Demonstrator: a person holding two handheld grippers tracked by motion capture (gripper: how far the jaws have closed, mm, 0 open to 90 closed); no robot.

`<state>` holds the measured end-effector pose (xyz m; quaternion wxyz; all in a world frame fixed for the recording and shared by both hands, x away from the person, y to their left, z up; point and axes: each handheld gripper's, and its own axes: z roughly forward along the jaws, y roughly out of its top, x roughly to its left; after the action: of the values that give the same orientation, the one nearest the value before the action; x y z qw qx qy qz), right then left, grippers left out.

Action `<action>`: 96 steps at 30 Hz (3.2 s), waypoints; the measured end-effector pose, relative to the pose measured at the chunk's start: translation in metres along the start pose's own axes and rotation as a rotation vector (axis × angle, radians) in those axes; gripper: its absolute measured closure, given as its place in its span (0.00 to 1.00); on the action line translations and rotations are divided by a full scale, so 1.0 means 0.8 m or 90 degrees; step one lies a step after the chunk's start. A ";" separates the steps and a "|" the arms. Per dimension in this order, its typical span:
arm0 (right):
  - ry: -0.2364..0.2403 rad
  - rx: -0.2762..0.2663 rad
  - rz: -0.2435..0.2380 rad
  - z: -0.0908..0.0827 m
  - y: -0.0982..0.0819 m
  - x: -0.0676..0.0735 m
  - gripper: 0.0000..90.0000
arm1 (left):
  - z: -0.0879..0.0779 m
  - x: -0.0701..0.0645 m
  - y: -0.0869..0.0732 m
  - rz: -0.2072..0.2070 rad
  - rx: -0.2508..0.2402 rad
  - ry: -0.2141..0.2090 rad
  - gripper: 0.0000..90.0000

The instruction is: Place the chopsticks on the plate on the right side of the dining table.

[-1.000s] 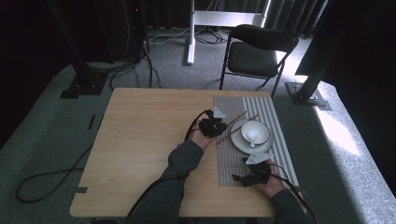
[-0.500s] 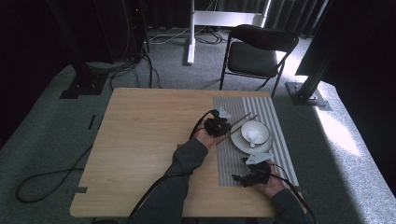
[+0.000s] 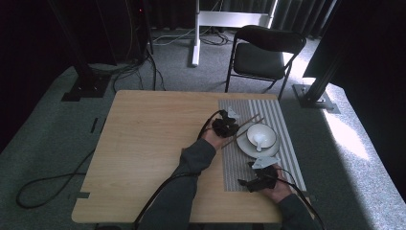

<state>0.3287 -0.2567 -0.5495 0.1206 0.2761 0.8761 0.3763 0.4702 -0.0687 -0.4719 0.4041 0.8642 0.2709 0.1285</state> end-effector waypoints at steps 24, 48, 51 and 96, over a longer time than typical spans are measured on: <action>0.000 0.000 0.000 0.000 0.000 0.000 0.14 | 0.039 0.003 -0.001 -0.019 0.039 0.001 0.94; 0.000 0.000 0.001 0.000 0.000 0.000 0.14 | 0.056 0.009 0.003 -0.031 0.046 -0.011 0.94; 0.000 0.000 0.000 0.000 0.000 0.000 0.14 | 0.058 0.009 0.004 -0.033 0.047 -0.013 0.94; -0.001 0.000 0.001 0.000 0.000 0.000 0.14 | 0.071 0.011 0.002 -0.057 0.048 -0.057 0.92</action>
<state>0.3284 -0.2566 -0.5496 0.1208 0.2768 0.8760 0.3761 0.5034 -0.1002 -0.5069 0.3885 0.8707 0.2952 0.0611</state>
